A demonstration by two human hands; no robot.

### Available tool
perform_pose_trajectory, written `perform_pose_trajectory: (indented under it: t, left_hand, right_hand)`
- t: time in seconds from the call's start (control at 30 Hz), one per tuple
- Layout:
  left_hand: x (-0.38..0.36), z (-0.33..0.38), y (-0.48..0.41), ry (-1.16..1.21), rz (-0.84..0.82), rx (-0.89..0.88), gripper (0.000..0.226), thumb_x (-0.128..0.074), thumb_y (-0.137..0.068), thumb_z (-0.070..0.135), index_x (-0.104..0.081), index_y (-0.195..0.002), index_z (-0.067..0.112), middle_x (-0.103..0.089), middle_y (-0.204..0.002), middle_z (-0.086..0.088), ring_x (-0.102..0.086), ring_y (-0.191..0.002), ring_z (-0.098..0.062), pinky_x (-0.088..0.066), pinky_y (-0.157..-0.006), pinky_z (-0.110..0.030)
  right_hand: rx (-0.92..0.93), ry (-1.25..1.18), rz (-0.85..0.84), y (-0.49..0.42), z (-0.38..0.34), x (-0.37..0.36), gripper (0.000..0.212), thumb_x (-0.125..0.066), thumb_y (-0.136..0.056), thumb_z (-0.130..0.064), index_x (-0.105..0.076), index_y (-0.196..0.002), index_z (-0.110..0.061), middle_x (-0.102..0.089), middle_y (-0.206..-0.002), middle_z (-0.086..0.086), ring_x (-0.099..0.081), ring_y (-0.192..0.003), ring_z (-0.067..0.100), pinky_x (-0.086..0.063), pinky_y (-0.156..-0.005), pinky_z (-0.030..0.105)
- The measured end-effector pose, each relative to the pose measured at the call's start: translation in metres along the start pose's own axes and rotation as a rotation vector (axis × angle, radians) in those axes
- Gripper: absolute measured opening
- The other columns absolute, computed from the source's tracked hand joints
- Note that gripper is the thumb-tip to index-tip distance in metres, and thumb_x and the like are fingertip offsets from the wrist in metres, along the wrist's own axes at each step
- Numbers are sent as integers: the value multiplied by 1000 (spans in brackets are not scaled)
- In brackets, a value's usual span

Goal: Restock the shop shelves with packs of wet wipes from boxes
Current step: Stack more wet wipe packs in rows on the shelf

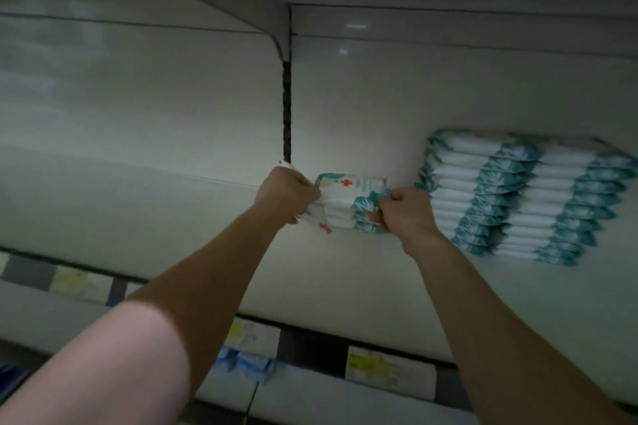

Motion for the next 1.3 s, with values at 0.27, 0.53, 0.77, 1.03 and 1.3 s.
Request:
perform_pose_trajectory:
  t: [0.27, 0.53, 0.77, 1.03, 1.3]
  left_hand:
    - [-23, 0, -53, -606, 125, -134, 16, -63, -89, 32, -67, -95, 19, -67, -89, -1, -65, -83, -19, -53, -73, -29]
    - [-38, -8, -59, -655, 67, -170, 10, -62, -86, 28, -65, -90, 19, -64, -84, 1, -61, -77, -19, -44, -65, -26]
    - [-24, -15, -64, -504, 20, -155, 20, -55, -90, 36, -69, -89, 21, -67, -87, -1, -65, -84, -21, -54, -77, -33]
    - [17, -9, -51, 102, 53, -81, 40, -49, -96, 16, -45, -136, 17, -55, -106, -8, -54, -68, -17, -50, -57, -28]
    - [0, -2, -37, 570, -162, 214, 12, -59, -92, 9, -52, -101, 10, -60, -95, -8, -59, -78, -18, -52, -67, -30]
  right_hand:
    - [66, 440, 116, -25, 5, -18, 22, -53, -94, -17, -67, -98, -1, -68, -101, 16, -64, -95, 30, -47, -75, 29]
    - [-18, 513, 148, -37, 16, -22, 22, -50, -94, -13, -63, -102, 2, -65, -109, 19, -62, -100, 30, -37, -70, 23]
    - [173, 884, 242, -29, 6, -28, 34, -55, -90, -21, -49, -122, -13, -49, -125, 14, -47, -115, 33, -42, -90, 39]
    - [326, 870, -41, -35, 4, -43, 31, -49, -96, -31, -61, -124, -28, -49, -129, 6, -45, -122, 27, -37, -99, 35]
    - [-159, -96, -340, 0, -32, -48, 36, -54, -92, -48, -65, -94, -14, -71, -84, 8, -70, -71, 18, -56, -60, 27]
Point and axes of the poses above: each hand's wrist, its own y-axis away from the middle knuckle, its own x-axis out of the back of the hand, z = x × y, the point moved 2 cm from there along -y, towards the middle knuckle
